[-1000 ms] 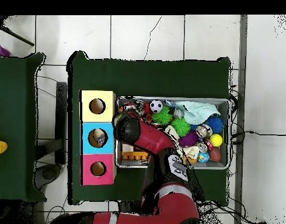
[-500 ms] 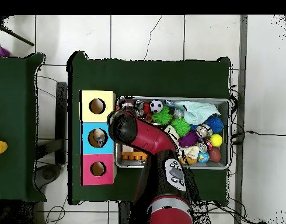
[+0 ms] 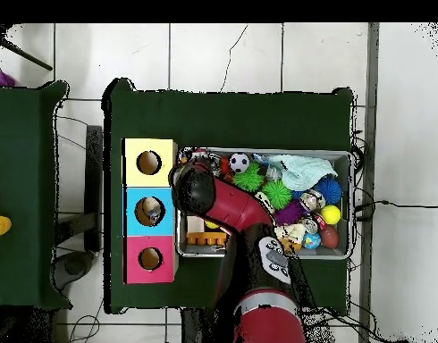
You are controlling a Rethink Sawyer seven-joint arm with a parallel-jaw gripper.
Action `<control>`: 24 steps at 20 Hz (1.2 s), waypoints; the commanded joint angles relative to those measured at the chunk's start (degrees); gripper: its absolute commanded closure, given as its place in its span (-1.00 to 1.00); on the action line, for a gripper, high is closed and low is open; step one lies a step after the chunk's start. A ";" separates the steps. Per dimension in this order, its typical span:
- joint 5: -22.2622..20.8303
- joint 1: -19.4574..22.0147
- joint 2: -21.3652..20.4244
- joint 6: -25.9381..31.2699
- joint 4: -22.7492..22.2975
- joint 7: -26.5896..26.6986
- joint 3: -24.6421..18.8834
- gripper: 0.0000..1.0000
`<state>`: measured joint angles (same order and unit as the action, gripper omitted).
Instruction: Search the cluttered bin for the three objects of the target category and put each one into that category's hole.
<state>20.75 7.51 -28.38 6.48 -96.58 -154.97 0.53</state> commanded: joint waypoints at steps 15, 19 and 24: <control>0.99 2.11 4.53 -4.04 0.36 -6.79 -11.63 -1.00; -0.02 4.83 4.12 -4.44 -0.81 -6.29 -16.19 -1.00; -1.31 8.42 4.11 -5.06 -2.50 -5.84 -22.07 -1.00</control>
<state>20.76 14.27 -26.23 3.00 -96.66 -154.97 -7.10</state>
